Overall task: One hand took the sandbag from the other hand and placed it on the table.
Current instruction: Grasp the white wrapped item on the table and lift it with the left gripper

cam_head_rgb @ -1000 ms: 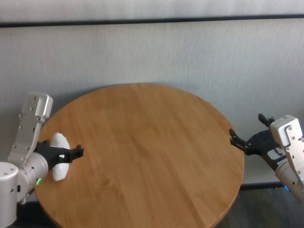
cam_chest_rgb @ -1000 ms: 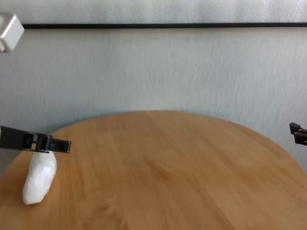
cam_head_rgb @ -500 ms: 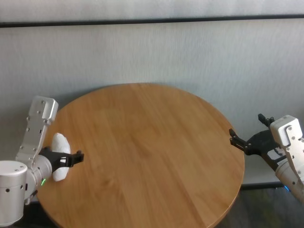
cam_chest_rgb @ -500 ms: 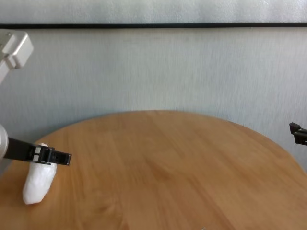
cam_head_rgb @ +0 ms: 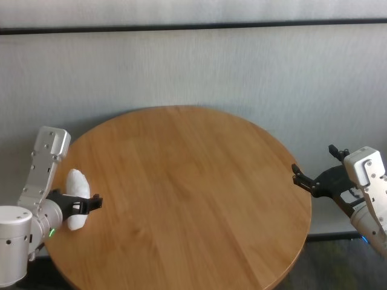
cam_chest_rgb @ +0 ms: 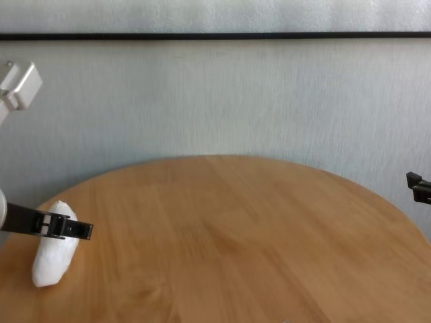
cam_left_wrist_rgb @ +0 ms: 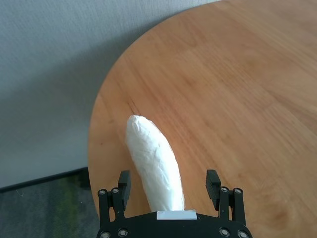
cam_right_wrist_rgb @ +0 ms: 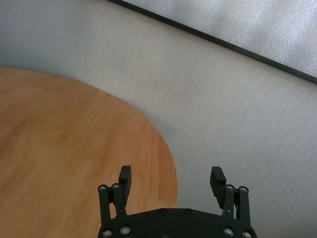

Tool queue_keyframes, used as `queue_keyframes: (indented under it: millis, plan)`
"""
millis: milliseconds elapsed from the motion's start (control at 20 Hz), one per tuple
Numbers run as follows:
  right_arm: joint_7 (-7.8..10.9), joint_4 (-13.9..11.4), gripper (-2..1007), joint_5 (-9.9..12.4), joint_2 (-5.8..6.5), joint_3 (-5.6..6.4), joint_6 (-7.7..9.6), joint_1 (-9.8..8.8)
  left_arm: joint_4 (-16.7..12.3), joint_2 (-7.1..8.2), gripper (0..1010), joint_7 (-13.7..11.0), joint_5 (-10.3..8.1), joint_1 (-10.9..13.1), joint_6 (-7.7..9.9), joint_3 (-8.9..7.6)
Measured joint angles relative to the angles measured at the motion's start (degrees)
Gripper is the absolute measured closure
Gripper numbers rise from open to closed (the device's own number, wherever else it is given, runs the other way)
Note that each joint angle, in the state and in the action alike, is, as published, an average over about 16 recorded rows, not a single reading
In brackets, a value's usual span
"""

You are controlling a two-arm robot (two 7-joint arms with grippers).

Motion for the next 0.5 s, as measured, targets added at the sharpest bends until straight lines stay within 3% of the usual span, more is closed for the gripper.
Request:
queue_keyframes:
  millis: [500]
  plan:
    - [0.00,0.0,3,0.0,0.00,0.00,0.00,0.00,2.7,-0.58,8,-2.0,0.63,-0.7,-0.23,-0.47]
